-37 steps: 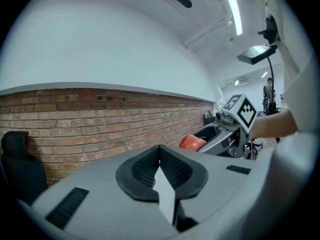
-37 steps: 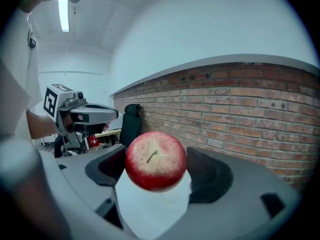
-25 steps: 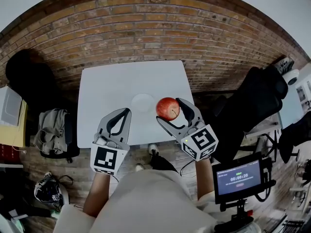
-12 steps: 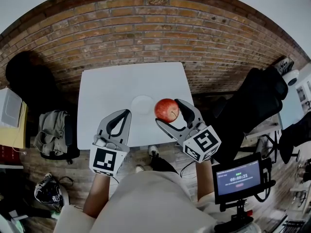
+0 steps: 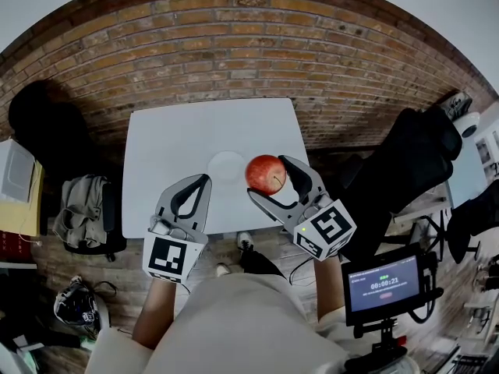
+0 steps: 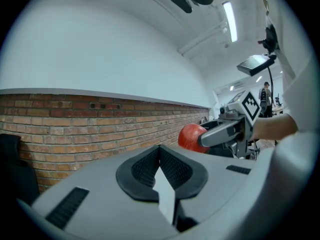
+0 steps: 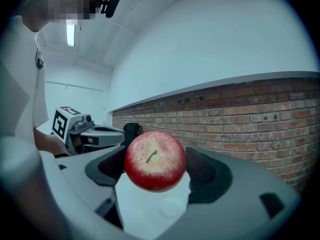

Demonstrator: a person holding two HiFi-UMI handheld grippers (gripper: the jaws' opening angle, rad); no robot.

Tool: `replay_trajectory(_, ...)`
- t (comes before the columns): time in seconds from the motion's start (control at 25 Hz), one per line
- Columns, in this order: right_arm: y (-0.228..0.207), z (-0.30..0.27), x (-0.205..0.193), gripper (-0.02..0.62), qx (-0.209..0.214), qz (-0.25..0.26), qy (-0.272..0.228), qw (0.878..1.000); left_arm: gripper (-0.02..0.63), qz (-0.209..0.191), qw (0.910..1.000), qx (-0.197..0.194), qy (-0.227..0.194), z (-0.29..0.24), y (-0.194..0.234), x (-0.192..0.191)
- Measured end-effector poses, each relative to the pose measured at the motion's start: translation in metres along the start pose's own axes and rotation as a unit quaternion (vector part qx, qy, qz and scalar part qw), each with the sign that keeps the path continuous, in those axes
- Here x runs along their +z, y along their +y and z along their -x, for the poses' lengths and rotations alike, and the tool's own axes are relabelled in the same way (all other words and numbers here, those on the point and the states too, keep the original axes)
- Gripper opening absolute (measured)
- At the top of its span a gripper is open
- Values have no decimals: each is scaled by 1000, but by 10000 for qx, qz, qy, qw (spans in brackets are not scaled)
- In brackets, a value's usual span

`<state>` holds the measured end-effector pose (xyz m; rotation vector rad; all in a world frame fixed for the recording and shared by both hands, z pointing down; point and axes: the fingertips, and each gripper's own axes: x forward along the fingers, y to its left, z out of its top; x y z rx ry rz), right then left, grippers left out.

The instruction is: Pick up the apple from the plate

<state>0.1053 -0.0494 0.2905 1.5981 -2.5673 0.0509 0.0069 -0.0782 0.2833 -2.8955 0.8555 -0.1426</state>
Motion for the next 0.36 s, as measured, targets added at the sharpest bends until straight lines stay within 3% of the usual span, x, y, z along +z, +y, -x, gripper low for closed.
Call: replay_trajectory(0.36,9,-3,7,367,162,228,3,9996,5,-45,10000,10,-52,3,-2,4)
